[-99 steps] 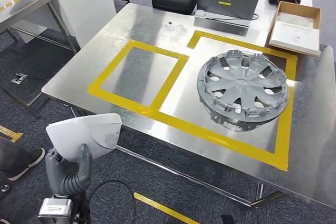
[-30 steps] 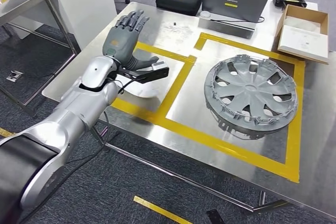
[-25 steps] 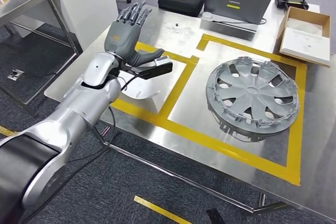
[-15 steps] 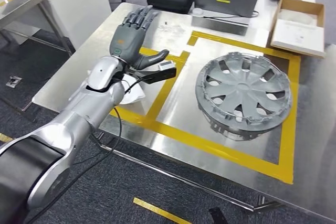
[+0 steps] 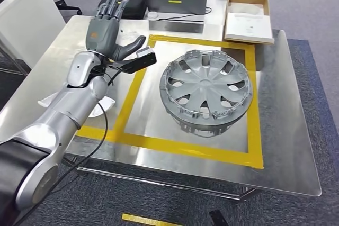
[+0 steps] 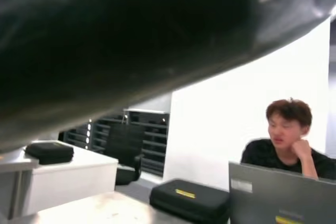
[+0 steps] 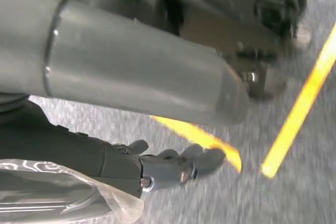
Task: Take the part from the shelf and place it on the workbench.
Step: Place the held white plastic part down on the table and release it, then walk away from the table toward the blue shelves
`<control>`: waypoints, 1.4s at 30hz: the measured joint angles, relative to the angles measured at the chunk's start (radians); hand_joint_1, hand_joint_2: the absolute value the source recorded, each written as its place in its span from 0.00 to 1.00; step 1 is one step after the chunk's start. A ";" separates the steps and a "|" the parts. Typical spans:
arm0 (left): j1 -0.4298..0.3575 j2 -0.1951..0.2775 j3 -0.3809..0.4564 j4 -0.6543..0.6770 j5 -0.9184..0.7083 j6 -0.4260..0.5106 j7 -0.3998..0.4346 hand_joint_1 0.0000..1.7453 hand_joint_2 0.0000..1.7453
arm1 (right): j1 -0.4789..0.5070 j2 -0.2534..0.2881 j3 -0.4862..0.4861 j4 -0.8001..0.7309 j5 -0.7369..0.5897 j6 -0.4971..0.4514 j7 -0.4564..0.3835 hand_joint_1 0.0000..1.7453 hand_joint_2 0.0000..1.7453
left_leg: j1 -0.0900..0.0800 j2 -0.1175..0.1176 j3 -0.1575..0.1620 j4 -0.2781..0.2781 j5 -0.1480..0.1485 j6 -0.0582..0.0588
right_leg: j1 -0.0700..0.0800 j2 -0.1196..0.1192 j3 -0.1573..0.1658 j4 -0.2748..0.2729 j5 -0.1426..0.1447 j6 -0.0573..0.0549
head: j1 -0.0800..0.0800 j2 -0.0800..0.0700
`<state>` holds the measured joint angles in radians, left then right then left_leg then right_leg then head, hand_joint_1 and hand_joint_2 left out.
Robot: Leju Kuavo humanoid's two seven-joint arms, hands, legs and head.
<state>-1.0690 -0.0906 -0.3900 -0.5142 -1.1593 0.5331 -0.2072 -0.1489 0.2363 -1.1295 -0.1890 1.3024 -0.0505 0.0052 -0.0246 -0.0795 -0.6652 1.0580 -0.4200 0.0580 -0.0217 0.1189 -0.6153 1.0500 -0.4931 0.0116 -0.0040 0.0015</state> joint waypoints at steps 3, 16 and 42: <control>0.006 0.002 0.003 -0.012 0.005 0.007 -0.004 0.00 0.00 | 0.004 0.001 -0.002 0.000 -0.002 -0.007 0.006 0.00 0.00 | 0.005 0.030 0.019 -0.034 -0.002 -0.005 | 0.002 -0.007 -0.010 0.000 -0.007 0.012 | -0.003 0.000; 0.069 0.031 0.033 -0.054 0.050 0.024 -0.042 0.00 0.00 | 0.003 -0.004 -0.019 0.000 -0.006 -0.026 0.008 0.00 0.00 | 0.009 0.161 0.031 -0.026 -0.014 -0.038 | 0.013 -0.168 -0.006 -0.021 0.026 0.027 | 0.004 0.000; 0.242 0.074 0.087 -0.348 0.185 -0.001 -0.031 0.00 0.00 | 0.015 -0.006 -0.027 0.000 0.011 -0.025 0.032 0.00 0.00 | 0.011 0.094 0.021 -0.038 0.001 -0.010 | 0.016 -0.116 -0.044 0.176 -0.045 0.028 | 0.003 0.000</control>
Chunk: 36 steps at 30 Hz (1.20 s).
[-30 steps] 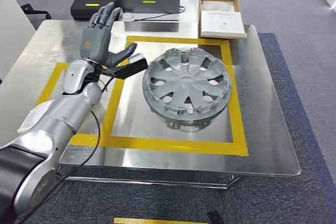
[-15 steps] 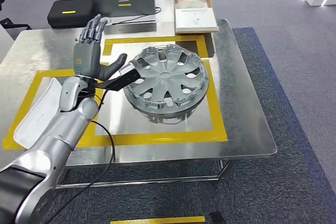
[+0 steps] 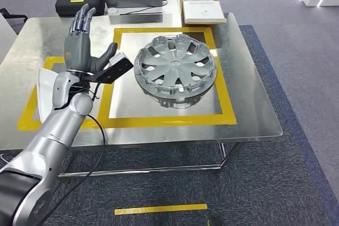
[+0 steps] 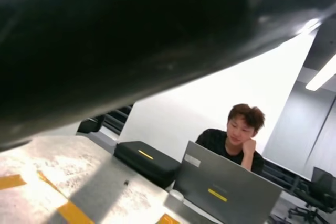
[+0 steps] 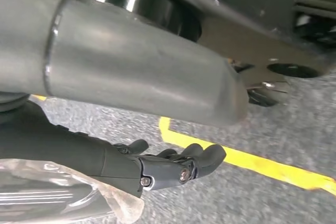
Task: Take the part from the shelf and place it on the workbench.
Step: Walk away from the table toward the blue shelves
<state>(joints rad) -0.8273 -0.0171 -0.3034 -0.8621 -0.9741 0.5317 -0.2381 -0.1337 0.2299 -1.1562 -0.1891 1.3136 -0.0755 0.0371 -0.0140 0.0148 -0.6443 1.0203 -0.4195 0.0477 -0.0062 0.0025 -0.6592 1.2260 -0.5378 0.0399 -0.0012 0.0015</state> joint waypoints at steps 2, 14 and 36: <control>0.000 -0.002 0.001 -0.021 0.014 -0.010 0.000 0.00 0.00 | -0.002 -0.001 0.000 0.000 0.003 0.002 0.002 0.00 0.00 | -0.003 0.001 -0.015 0.001 0.017 -0.005 | 0.008 -0.002 0.109 -0.142 0.010 -0.010 | 0.000 0.000; 0.036 0.023 0.009 -0.133 0.084 -0.033 0.000 0.00 0.00 | -0.002 -0.003 -0.002 0.000 0.017 -0.004 -0.020 0.00 0.00 | 0.021 -0.010 -0.050 0.272 -0.120 -0.064 | 0.003 -0.008 0.063 -0.240 0.091 -0.042 | -0.006 0.000; 0.255 0.096 0.090 -0.308 0.140 -0.012 -0.022 0.00 0.00 | 0.002 -0.005 -0.001 -0.002 0.016 -0.072 -0.069 0.00 0.00 | -0.002 0.001 -0.007 -0.011 0.038 -0.024 | 0.013 -0.004 0.196 -0.256 -0.008 -0.025 | -0.002 0.000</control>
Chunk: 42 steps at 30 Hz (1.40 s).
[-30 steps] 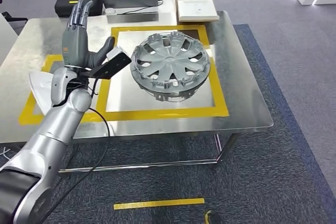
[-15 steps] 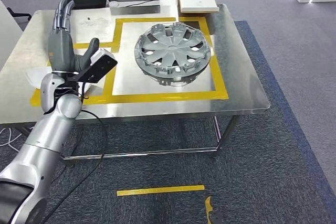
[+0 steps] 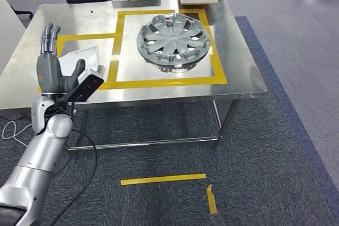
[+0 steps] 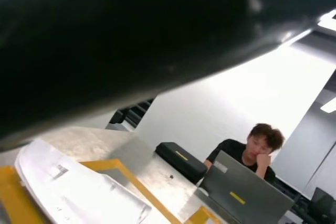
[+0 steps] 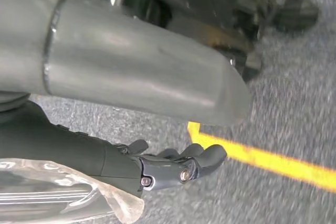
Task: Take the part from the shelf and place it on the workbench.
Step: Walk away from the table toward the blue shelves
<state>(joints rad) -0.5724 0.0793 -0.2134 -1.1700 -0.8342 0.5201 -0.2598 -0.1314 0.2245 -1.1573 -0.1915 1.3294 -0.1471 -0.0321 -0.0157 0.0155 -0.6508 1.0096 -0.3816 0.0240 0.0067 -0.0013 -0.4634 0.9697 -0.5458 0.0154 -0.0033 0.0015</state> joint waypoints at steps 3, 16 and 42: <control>0.015 0.001 0.018 0.000 0.046 0.004 -0.041 0.00 0.00 | 0.000 -0.003 -0.001 -0.001 0.002 -0.048 -0.020 0.00 0.00 | 0.005 -0.005 -0.024 0.047 -0.061 -0.018 | -0.006 -0.004 -0.027 -0.005 0.031 -0.018 | 0.000 0.000; 0.112 -0.020 0.064 0.009 0.131 0.060 -0.122 0.00 0.00 | -0.024 -0.005 0.005 -0.003 0.019 -0.177 -0.071 0.00 0.00 | 0.022 -0.010 0.146 -0.002 -0.140 -0.014 | -0.010 -0.001 -0.177 0.040 0.137 0.020 | 0.001 0.000; 0.539 -0.230 0.502 0.897 0.315 -0.233 0.566 0.00 0.00 | 0.021 -0.003 -0.022 -0.004 -0.046 -0.118 -0.007 0.00 0.00 | 0.029 -0.053 0.103 0.082 -0.126 -0.032 | -0.011 0.047 -0.069 0.005 0.062 -0.009 | -0.001 0.000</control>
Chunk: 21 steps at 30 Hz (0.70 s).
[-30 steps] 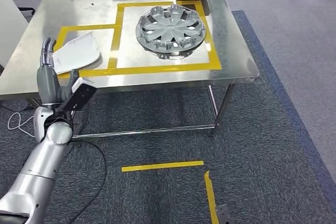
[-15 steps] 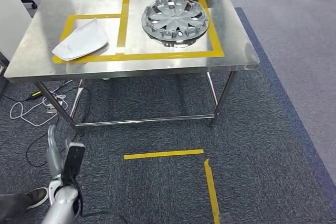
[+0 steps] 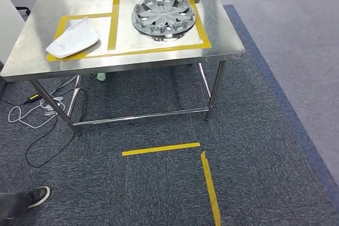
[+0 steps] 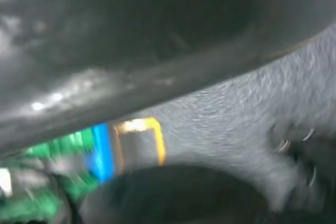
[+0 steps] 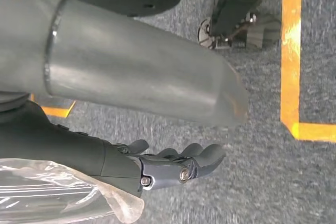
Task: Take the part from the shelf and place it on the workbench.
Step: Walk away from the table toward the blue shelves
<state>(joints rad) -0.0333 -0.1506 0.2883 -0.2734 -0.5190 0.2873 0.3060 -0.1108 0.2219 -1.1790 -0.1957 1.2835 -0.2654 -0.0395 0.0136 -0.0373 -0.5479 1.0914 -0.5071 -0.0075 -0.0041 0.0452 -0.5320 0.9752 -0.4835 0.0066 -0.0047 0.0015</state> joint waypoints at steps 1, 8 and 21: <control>0.001 -0.010 -0.018 0.009 -0.029 -0.024 -0.002 0.00 0.00 | -0.003 0.001 0.000 0.000 0.003 0.007 0.000 0.00 0.00 | 0.001 -0.017 0.030 -0.050 0.002 0.003 | 0.000 0.008 -0.009 0.007 0.004 0.005 | 0.000 0.000; -0.003 -0.036 -0.109 0.038 -0.113 -0.015 -0.117 0.00 0.00 | -0.004 0.002 0.001 0.000 0.015 0.030 0.052 0.00 0.00 | 0.001 0.037 0.027 -0.096 0.011 0.042 | -0.006 -0.022 -0.109 0.148 -0.065 0.044 | 0.010 0.000; -0.012 -0.022 -0.122 0.051 -0.084 0.020 -0.124 0.00 0.00 | -0.003 0.003 -0.015 -0.001 -0.058 0.050 0.075 0.00 0.00 | -0.009 0.144 0.003 -0.070 0.008 0.004 | 0.001 -0.083 -0.003 0.008 -0.007 0.004 | 0.010 0.000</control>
<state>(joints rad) -0.0451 -0.1723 0.1659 -0.2220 -0.6029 0.3071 0.1820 -0.1139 0.2250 -1.1944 -0.1968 1.2253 -0.2159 0.0351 0.0050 0.1066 -0.5446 1.0214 -0.4987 -0.0035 -0.0028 -0.0375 -0.5354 0.9829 -0.4910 0.0104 0.0058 0.0015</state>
